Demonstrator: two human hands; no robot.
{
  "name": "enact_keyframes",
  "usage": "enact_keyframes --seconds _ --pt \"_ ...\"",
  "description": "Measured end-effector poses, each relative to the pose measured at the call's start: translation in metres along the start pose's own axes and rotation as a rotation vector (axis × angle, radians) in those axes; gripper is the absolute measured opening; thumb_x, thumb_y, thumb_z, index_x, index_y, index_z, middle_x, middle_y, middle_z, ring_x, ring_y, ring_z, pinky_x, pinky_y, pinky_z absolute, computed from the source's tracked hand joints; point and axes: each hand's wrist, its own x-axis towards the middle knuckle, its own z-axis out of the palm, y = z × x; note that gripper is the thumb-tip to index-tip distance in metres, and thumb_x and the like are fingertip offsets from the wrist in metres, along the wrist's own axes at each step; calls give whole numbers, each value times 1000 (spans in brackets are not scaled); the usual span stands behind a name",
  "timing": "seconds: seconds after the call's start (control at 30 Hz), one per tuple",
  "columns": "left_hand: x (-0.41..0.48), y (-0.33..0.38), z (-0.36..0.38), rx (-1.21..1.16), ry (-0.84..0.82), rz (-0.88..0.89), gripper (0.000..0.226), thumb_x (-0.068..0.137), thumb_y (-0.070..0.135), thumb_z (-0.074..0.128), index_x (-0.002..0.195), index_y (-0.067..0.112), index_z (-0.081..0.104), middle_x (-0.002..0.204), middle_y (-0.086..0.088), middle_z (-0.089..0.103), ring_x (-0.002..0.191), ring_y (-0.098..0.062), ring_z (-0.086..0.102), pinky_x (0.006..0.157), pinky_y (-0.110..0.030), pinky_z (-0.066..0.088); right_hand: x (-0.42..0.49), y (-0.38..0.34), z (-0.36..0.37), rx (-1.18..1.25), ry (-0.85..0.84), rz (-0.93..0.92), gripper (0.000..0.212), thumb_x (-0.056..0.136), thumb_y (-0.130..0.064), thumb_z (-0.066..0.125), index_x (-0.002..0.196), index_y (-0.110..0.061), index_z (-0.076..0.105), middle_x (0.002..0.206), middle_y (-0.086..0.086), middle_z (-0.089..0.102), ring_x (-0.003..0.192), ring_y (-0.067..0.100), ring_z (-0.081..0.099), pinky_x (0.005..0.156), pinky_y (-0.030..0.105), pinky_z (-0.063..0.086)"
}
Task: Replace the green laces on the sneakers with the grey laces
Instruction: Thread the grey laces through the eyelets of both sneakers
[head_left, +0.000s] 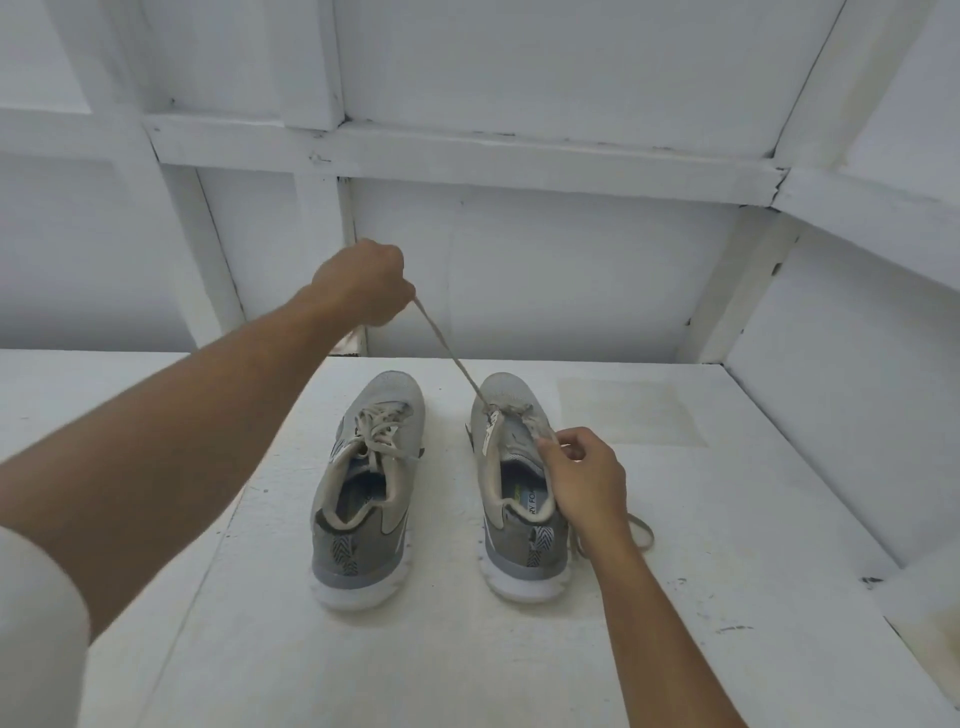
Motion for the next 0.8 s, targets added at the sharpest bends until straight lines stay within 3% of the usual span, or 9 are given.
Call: enact_keyframes --seconds 0.2,0.4,0.47,0.63,0.8 --pt "-4 3 -7 -86 32 -1 25 91 25 51 86 1 56 92 -15 53 76 -33 53 65 -34 44 0 1 1 15 10 -2 10 92 -30 63 90 -20 63 79 -13 60 71 -2 54 55 12 35" --pt "-3 -8 -24 -138 88 -58 33 90 28 52 66 8 43 79 -14 48 71 -32 48 61 -33 38 1 3 2 22 11 7 11 92 -32 62 91 -20 62 82 -13 60 73 -1 54 56 15 36" --pt "-5 -7 -24 -177 85 -60 33 89 29 53 65 8 44 80 -15 51 71 -32 50 62 -33 40 1 3 2 18 8 9 11 92 -32 62 91 -21 61 83 -13 60 74 -1 54 56 15 36" --pt "-11 11 -22 -256 -6 60 25 90 26 57 82 6 71 85 -12 70 77 -27 63 71 -34 54 14 -6 -2 -53 -63 31 11 85 -31 64 90 -22 64 87 -8 65 79 8 59 60 21 41" --pt "-20 36 -24 -154 -131 133 26 89 25 59 78 6 73 69 -4 64 59 -16 51 51 -23 39 48 -35 -1 -328 -184 -15 21 80 -37 64 82 -16 65 81 -3 63 74 15 56 58 26 40"
